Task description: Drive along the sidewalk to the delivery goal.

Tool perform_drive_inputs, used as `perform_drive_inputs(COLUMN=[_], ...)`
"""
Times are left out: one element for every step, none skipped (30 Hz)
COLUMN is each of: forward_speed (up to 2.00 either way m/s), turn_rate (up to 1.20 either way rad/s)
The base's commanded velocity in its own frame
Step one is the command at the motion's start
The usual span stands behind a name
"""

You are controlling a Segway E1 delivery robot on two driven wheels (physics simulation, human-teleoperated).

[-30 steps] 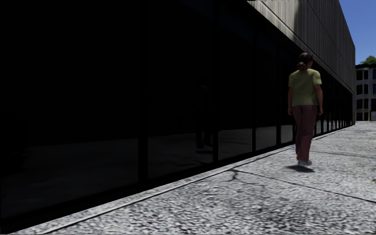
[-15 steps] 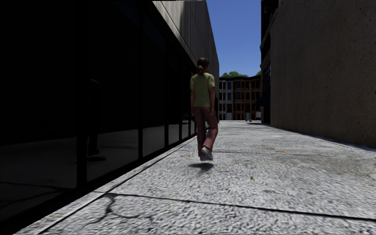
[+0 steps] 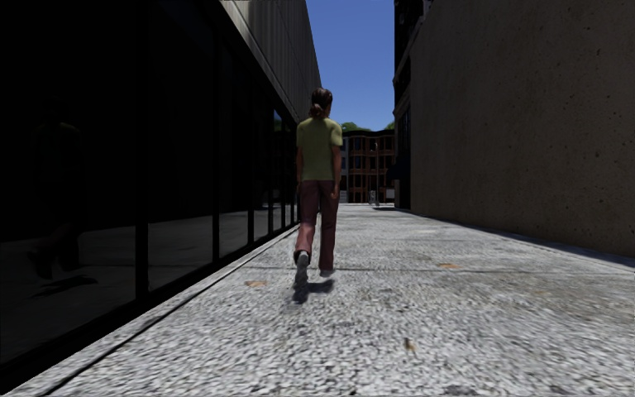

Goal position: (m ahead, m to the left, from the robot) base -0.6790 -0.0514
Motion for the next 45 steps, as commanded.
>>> perform_drive_inputs(forward_speed=[1.64,1.64,1.64,1.64,1.64,1.64,1.64,1.64,1.64,1.64,1.64,1.64,1.64,1.64,1.64,1.64,1.64,1.63,1.6,1.44,1.23,1.23,1.01,0.67,0.0,0.0,0.0,0.0,0.0,0.0,0.0,0.0,0.0,0.0,0.0,0.0,0.0,0.0,0.0,0.0,0.0,0.0,0.0,0.0,0.0], turn_rate=[0.0,0.0,0.0,0.0,0.0,0.0,0.0,0.0,0.0,0.0,0.0,0.0,0.0,0.0,0.0,0.0,0.0,0.0,0.0,0.0,0.0,0.0,0.0,0.0,0.0,0.0,0.0,0.0,0.0,0.0,0.0,0.0,0.0,0.0,0.0,0.0,0.0,0.0,0.0,0.0,0.0,0.0,0.0,0.0,0.0])
